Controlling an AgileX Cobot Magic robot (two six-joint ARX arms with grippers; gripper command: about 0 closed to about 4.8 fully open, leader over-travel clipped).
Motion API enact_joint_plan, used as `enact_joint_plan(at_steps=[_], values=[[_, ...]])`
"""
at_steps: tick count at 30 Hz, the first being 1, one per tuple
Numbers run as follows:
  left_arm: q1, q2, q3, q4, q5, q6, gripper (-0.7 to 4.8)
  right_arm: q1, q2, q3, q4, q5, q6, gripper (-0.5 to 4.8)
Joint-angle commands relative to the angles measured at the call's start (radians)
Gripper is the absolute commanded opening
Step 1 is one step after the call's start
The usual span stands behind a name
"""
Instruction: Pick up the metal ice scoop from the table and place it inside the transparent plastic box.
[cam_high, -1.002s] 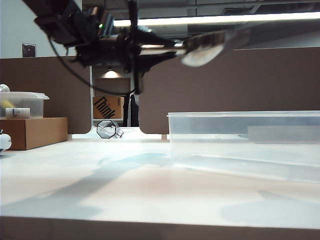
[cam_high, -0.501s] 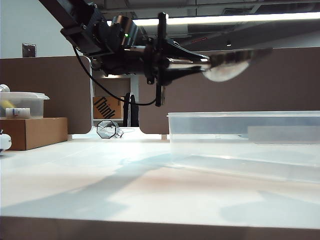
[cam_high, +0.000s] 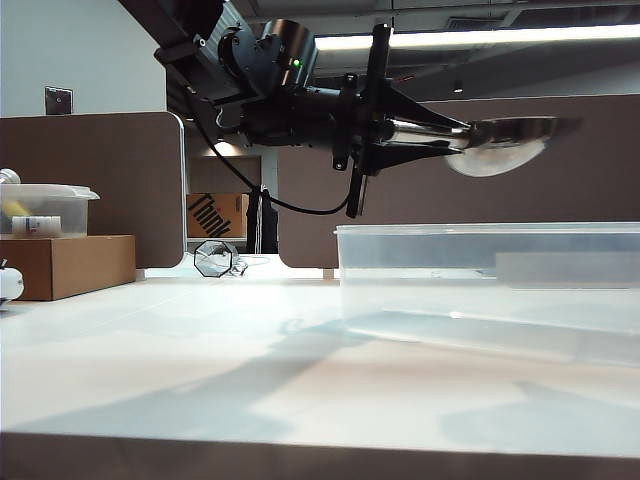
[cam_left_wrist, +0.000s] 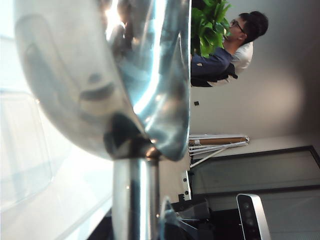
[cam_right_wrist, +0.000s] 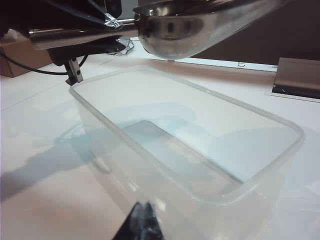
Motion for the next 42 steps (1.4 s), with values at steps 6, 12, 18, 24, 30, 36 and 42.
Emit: enact_joint_plan(at_steps=[6,12,18,24,30,36,42], values=[[0.016,-0.010,0.008,-0.076,-0.018,0.126,-0.06,0.000,0.000,0.001,0.017,-0.001,-0.002,-0.01],[0.017,-0.010,0.009,-0.248,0.006,0.261,-0.06,0.000,0.000,0.001,0.017,0.000,-0.002,-0.01],[0.017,-0.015,0.009,-0.279,0.147,0.283,-0.06,0.000,0.001,0.001,0.017,0.000,-0.002,-0.01],[0.030,-0.015,0.056,-0.280,0.146,0.277,-0.06,0.000,0.001,0.001,0.017,0.000,-0.002,-0.01],[0.044,-0.017,0.111,-0.279,0.257,0.234,-0.06,0.000,0.001,0.001,0.017,0.000,-0.002,-0.01],[0.052,-0.030,0.111,-0.390,0.321,0.235,-0.06,0.000,0.001,0.001,0.017,0.000,-0.002,-0.01],[0.051,-0.031,0.111,-0.661,0.333,0.250,-0.06,0.000,0.001,0.001,0.017,0.000,-0.002,-0.01]])
